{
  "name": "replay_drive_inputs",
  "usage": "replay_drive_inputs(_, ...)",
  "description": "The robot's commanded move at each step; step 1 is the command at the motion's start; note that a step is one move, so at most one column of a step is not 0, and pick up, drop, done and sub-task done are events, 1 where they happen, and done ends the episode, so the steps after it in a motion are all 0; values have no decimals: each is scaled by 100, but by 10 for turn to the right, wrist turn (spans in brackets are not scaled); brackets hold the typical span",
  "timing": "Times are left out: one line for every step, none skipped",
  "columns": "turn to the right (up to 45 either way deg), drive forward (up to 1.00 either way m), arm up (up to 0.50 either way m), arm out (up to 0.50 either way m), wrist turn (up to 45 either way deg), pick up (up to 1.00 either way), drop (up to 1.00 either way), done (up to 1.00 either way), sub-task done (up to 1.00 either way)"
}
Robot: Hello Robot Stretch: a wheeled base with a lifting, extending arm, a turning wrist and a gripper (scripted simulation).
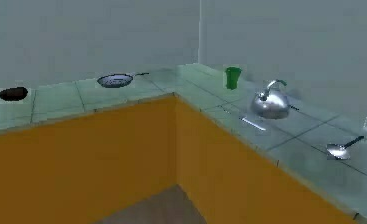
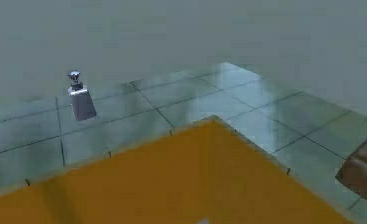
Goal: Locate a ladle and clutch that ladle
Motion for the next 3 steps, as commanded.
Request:
replay_drive_inputs(420, 0, 0, 0, 0, 0, 0, 0, 0)
replay_drive_inputs(0, 35, 0, 0, 0, 0, 0, 0, 0)
replay_drive_inputs(-450, 0, 0, 0, 0, 0, 0, 0, 0)
